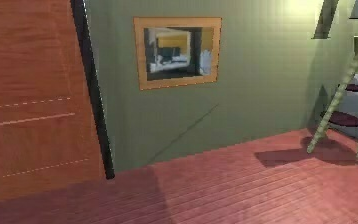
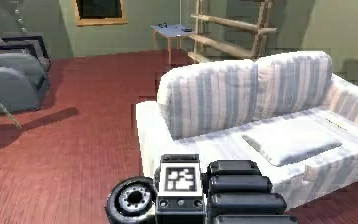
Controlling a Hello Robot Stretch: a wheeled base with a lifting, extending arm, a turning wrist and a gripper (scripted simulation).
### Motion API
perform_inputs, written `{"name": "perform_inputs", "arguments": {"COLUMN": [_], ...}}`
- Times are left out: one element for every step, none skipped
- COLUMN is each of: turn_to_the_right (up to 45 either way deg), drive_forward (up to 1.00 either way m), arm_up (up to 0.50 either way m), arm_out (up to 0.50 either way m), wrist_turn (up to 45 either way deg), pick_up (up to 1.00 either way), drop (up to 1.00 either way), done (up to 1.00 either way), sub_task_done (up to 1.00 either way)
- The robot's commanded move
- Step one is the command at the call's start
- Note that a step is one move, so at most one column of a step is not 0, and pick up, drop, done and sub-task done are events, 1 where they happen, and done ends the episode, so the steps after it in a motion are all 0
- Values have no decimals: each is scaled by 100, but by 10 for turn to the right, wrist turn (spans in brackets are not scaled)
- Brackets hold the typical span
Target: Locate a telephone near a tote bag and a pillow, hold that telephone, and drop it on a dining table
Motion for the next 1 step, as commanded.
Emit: {"name": "perform_inputs", "arguments": {"turn_to_the_right": [240], "drive_forward": [0], "arm_up": [0], "arm_out": [0], "wrist_turn": [0], "pick_up": [0], "drop": [0], "done": [0], "sub_task_done": [0]}}
